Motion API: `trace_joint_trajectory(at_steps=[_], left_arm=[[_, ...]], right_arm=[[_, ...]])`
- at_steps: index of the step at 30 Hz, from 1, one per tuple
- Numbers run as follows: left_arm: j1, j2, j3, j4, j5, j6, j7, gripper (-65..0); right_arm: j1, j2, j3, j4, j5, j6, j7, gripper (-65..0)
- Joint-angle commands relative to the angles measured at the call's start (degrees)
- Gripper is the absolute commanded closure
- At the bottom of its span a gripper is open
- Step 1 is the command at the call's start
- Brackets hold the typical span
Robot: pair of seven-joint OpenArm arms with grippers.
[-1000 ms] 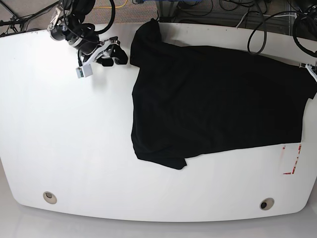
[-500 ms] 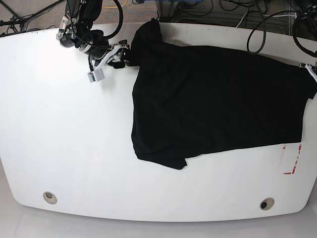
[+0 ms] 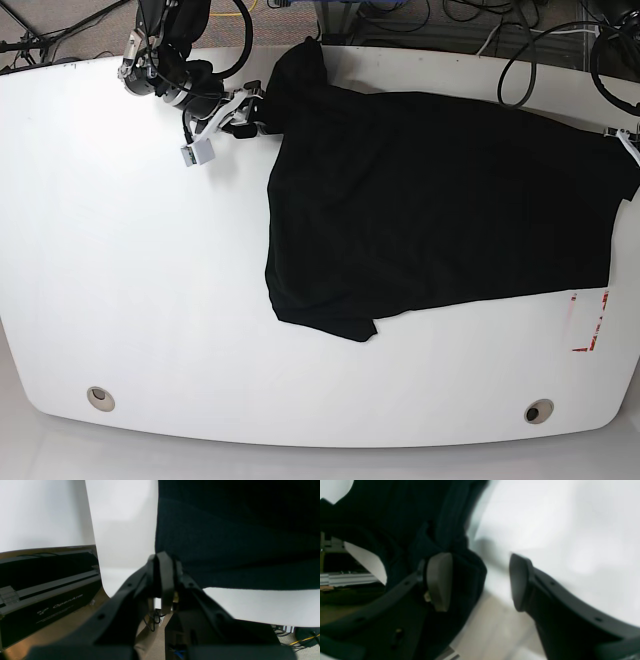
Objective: Fold the T-shirt properly
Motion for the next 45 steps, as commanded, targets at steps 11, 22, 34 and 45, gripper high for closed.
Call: trace_joint_trajectory(at_steps=[11,22,34,45], left_arm=[[-0.35,-1.4,0.73,0.92,0.27,-0.15,-0.55,0.0],[-0.35,-1.31,0.73,0.92,0.27,-0.15,-0.55,0.0],[-0.35,-1.4,0.82,0.92,0.27,-0.15,-0.55,0.0],[-0.53,-1.4,2.49,0.84,0.27,-0.15,-0.64,0.0]], right_arm=[[5.57,0.53,0.1,-12.85,0.68,0.36,4.26,-34.9],[7.24,0.09,0.01,-15.4,0.68,0.36,4.44,-24.6],[8.73,0.36,-0.08,-18.13,0.59,0.36,4.52,-13.2],[9.0,0.53,0.01,-15.49,0.68,0.36,4.35,0.0]])
